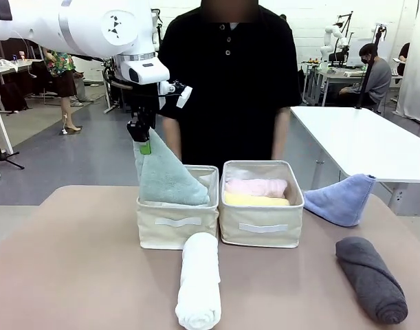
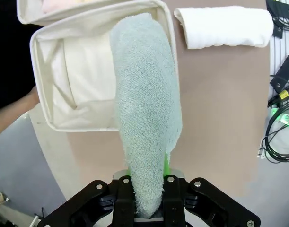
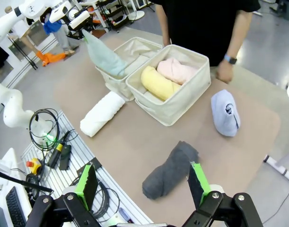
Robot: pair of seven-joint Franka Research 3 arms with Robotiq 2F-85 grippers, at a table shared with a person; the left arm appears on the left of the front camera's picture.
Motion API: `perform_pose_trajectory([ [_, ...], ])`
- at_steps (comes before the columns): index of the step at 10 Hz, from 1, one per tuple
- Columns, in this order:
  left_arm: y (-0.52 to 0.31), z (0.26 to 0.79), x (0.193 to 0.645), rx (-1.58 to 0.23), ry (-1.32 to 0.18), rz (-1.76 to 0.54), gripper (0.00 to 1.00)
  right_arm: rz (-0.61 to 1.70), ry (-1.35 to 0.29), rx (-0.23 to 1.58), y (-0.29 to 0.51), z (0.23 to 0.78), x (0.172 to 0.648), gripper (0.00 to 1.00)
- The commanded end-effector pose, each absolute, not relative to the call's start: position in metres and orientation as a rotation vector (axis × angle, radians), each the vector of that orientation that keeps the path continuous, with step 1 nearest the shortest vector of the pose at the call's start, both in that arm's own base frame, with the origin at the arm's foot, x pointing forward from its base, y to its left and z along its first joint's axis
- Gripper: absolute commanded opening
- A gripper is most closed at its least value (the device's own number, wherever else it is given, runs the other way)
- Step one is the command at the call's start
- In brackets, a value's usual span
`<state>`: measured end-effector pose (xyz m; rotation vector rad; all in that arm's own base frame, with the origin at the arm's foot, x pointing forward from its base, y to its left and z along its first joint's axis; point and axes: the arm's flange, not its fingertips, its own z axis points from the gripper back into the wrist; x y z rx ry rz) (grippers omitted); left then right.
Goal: Sort the towels based on their folding style.
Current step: Pick up one triangle-folded towel and place it in the left Fabric basket.
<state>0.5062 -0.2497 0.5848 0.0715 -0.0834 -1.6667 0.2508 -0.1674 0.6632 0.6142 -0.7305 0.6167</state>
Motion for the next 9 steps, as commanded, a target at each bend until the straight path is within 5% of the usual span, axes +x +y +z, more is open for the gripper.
perform_pose_trajectory([
  [1, -0.253, 0.586, 0.518, 0.069, -0.137, -1.657, 0.19, 0.630, -0.751, 0.639, -0.167, 0.663, 0.252, 1.00],
  [9, -0.254, 0.508, 0.529, -0.019, -0.055, -1.676, 0.19, 0.630, -0.751, 0.639, -0.167, 0.663, 0.252, 1.00],
])
